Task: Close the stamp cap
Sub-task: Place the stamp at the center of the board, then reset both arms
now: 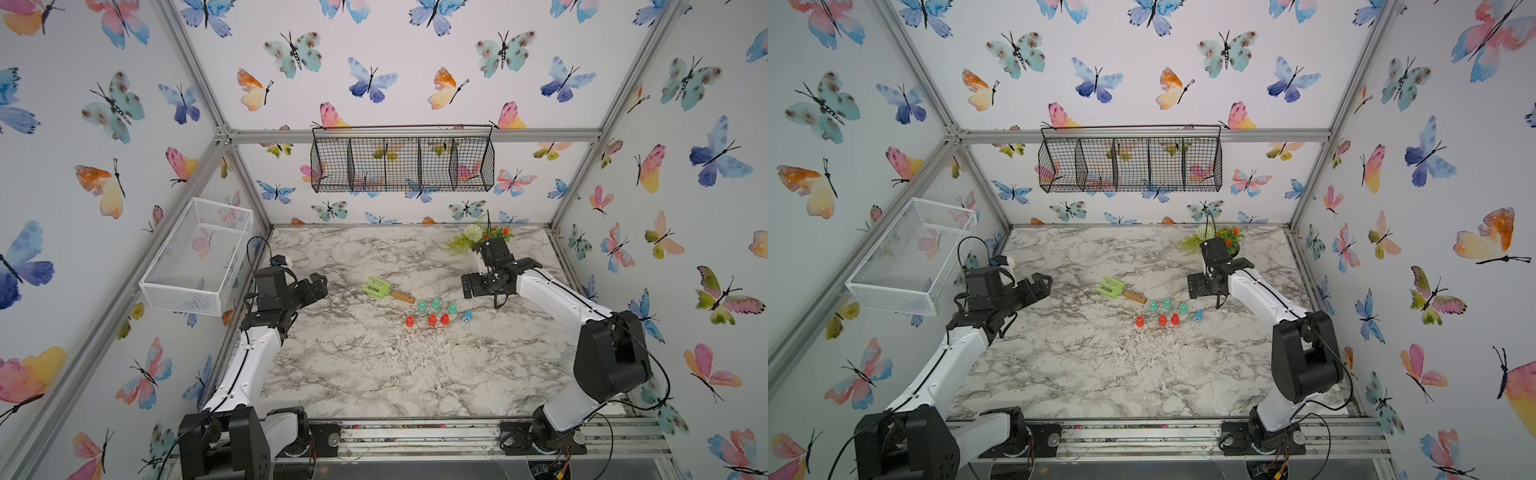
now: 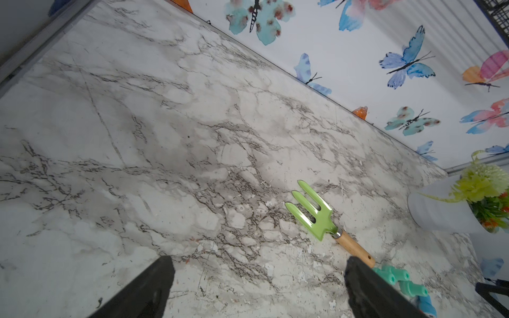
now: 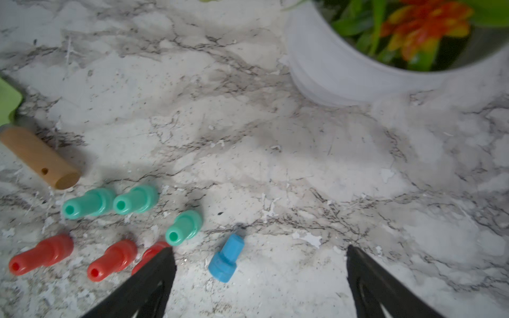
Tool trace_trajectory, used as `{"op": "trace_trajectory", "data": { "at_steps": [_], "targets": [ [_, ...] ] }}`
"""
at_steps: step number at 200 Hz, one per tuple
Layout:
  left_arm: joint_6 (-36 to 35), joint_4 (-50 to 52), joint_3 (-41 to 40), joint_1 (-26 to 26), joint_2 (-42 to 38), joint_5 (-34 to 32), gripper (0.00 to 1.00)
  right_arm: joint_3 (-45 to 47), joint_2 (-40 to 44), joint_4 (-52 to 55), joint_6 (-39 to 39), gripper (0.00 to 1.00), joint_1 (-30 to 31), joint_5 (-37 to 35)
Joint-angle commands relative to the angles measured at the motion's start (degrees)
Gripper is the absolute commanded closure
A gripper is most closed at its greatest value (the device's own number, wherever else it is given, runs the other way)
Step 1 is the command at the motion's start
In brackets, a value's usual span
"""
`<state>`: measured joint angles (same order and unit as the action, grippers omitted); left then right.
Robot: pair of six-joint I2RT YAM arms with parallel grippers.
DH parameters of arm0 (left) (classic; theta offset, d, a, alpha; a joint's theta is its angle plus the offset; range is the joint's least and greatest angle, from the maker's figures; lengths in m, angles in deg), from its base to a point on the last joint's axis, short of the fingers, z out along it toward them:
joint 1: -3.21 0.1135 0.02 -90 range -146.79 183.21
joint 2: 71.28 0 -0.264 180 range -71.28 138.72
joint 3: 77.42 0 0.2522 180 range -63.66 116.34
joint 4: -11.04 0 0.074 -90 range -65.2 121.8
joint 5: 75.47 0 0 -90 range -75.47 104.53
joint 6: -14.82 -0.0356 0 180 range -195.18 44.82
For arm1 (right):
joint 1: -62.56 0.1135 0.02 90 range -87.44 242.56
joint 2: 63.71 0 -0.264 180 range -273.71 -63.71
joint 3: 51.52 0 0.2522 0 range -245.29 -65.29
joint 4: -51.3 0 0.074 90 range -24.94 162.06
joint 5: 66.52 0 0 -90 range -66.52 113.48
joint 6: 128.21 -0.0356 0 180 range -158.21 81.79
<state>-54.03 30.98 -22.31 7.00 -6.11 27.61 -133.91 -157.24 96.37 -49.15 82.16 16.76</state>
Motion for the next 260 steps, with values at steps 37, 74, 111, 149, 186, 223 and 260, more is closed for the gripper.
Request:
{"op": "trace_trajectory", "data": {
  "at_steps": [37,74,111,149,186,223,260],
  "targets": [
    [-3.4,-25.5,-17.8,-0.3,-6.9,-18.4,0.02,18.3,7.0,-29.9,3.1,0.00,-8.7,-6.3],
    [-6.4,-35.0,-22.6,-0.2,-3.5,-26.0,0.01,37.0,10.9,-61.7,10.6,0.01,-9.3,-6.9],
    [-10.5,-53.3,-29.4,-1.5,0.6,-26.7,0.01,45.7,6.4,-82.5,9.9,0.01,-10.0,-9.5],
    [-13.1,-64.5,-33.6,-2.0,3.9,-25.6,0.02,49.8,3.9,-93.7,11.7,0.01,-11.1,-6.2],
    [-15.5,-76.0,-37.3,-2.4,9.5,-20.8,0.02,50.6,4.9,-92.5,12.1,0.01,-13.0,1.4],
    [-20.3,-72.0,-32.5,-5.3,14.2,-17.9,0.02,53.2,2.8,-98.9,11.8,0.01,-15.0,5.8],
    [-21.2,-67.9,-29.7,-6.9,15.3,-20.6,0.02,53.6,2.5,-100.1,11.5,0.01,-15.0,4.1]
  ]
}}
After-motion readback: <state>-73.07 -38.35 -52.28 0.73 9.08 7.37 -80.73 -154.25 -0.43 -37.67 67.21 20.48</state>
